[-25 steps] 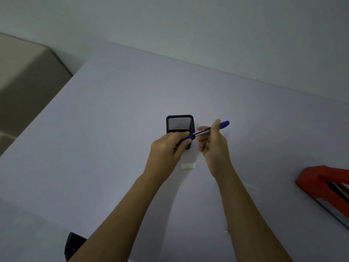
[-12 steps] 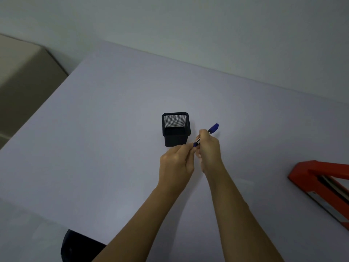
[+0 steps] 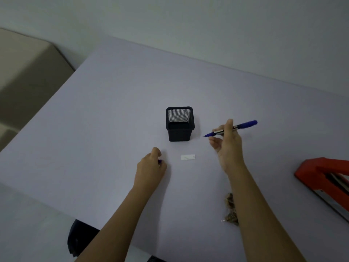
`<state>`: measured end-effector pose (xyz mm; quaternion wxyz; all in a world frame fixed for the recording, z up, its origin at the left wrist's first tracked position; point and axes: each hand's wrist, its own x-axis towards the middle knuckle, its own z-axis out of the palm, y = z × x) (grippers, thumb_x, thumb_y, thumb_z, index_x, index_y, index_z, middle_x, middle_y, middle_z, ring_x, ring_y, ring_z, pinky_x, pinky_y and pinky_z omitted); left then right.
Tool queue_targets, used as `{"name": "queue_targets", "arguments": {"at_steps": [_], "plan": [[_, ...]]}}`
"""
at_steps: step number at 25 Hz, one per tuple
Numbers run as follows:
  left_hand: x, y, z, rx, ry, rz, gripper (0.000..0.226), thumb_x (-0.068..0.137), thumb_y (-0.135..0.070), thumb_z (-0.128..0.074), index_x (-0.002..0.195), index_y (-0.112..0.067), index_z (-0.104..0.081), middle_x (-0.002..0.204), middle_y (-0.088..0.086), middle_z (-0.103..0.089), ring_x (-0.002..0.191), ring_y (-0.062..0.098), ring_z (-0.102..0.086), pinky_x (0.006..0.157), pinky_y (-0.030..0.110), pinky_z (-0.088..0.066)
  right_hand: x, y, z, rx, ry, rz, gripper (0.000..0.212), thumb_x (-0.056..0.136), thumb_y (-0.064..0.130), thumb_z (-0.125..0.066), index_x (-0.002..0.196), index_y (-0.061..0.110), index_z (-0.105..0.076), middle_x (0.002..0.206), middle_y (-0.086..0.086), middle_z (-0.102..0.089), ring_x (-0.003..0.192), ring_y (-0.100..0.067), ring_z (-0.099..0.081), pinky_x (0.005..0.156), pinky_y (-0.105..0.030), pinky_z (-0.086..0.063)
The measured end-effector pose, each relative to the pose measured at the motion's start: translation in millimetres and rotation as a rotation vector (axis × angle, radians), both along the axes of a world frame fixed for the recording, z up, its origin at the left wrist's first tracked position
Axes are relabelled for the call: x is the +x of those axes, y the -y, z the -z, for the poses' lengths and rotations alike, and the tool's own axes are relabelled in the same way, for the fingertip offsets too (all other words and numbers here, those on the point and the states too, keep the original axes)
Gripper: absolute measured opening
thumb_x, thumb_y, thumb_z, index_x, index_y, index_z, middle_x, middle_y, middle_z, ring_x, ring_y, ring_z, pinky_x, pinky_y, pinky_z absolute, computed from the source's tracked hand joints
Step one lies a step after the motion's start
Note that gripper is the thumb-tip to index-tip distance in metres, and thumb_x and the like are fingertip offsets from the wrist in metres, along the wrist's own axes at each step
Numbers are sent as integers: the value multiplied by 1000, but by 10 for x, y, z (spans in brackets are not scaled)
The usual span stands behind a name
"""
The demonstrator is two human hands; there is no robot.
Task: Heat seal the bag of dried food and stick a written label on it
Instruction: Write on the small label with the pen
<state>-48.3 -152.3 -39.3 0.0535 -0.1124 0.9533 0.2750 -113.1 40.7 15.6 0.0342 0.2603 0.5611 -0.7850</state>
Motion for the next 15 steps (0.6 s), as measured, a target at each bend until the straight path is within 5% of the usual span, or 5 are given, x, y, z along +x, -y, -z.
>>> {"name": "queue_targets", "arguments": {"at_steps": [3, 6, 9, 11, 15], "plan": [[-96, 15, 77, -112, 42, 59, 8, 86, -8, -48, 87, -3, -53, 78, 12, -57, 64, 24, -48, 61, 33, -41, 162, 50, 190, 10, -30, 47, 28, 94, 32, -47, 75, 13, -55, 74, -2, -61, 60, -5, -66, 60, -15, -55], [-30, 31, 99, -95, 45, 20, 19, 85, -15, -55, 100, -4, -53, 87, 10, -59, 72, 25, -52, 64, 31, -43, 254, 64, 291, 64, -122, 61, 17, 90, 20, -58, 75, 12, -56, 74, -1, -61, 66, -6, -66, 64, -15, -53], [72, -56, 61, -69, -246, 13, 28, 82, -19, -63, 104, -3, -57, 90, 11, -57, 76, 25, -55, 66, 29, -48, 286, 31, 337, 73, -143, 119, 11, 86, 12, -63, 77, 12, -57, 75, -4, -65, 66, -6, -67, 63, -15, -53], [90, -223, 115, -71, -472, 196, 20, 82, -16, -60, 95, -1, -65, 85, 12, -62, 74, 22, -56, 67, 25, -47, 317, 76, 402, 101, -134, 158, 12, 85, 12, -65, 77, 13, -56, 76, -4, -66, 68, -8, -68, 63, -15, -54], [-52, -516, 337, -56, -389, 338, 27, 78, -11, -72, 103, -3, -69, 98, 12, -69, 85, 28, -64, 74, 31, -53, 363, 205, 630, 206, -97, 225, 13, 86, 16, -64, 76, 19, -56, 76, -1, -67, 69, -7, -67, 61, -16, -53]]}}
